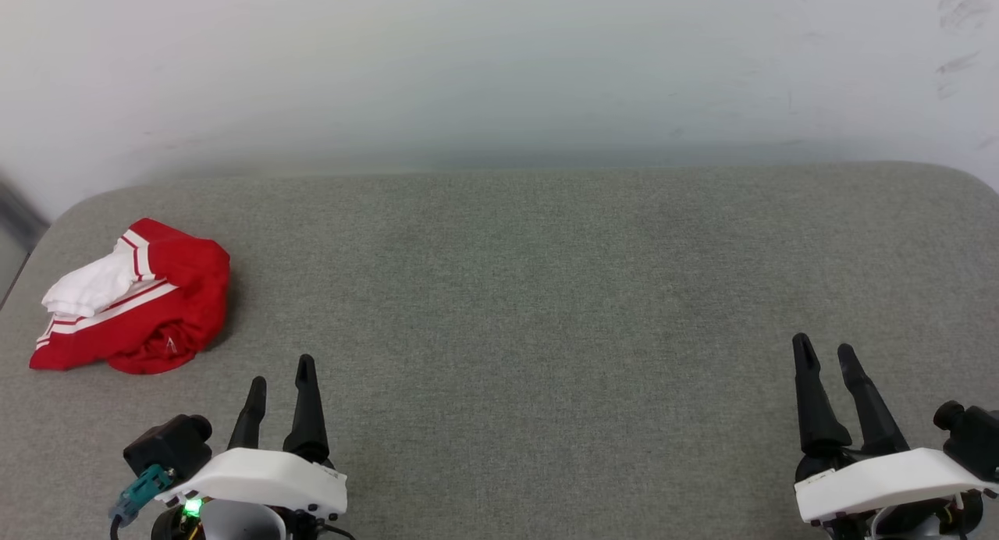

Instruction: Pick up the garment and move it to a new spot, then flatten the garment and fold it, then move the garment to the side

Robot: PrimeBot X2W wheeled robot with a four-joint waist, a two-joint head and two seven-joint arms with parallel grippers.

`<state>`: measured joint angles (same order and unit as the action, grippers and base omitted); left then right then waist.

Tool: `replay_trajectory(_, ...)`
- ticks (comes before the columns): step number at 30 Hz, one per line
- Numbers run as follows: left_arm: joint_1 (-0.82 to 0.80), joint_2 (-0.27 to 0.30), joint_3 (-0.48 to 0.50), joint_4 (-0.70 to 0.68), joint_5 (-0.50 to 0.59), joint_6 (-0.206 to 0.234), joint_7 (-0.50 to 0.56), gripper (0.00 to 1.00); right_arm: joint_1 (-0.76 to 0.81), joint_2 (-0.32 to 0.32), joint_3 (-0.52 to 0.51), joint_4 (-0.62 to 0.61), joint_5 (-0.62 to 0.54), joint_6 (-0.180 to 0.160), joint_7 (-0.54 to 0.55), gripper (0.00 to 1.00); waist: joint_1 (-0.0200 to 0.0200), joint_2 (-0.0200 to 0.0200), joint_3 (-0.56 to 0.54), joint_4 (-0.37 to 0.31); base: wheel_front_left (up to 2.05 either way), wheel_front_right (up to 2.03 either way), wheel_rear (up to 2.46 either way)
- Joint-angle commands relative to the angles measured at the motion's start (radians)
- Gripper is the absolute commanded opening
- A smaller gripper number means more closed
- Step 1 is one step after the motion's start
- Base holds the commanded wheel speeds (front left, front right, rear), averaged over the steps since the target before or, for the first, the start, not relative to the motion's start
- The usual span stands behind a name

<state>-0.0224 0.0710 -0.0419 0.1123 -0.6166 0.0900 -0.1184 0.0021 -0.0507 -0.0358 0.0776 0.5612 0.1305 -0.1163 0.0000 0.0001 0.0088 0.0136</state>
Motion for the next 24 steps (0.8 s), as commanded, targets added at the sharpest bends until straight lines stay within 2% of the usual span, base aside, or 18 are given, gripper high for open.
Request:
replay_trajectory(1, 0.003, 0.007, -0.005, -0.015, 0.027, 0.007, -0.009, 1.0, 0.001, 0.0, 0.002, -0.017, -0.028, 0.0, -0.01, 1.0, 0.0, -0.0001, 0.0, 0.0, 0.0, 0.0, 0.0)
replay_trajectory(17, 0.022, 0.004, -0.024, -0.048, 0.191, 0.027, -0.051, 1.0, 0.019, 0.0, 0.016, -0.044, -0.171, 0.0, -0.053, 1.0, 0.0, -0.0001, -0.003, 0.002, 0.0, 0.0, 0.0)
replay_trajectory(24, 0.03, 0.002, -0.033, -0.068, 0.257, 0.017, -0.068, 1.0, 0.03, 0.0, 0.017, -0.056, -0.219, 0.0, -0.069, 1.0, 0.0, -0.0001, -0.005, 0.003, 0.0, 0.0, 0.0)
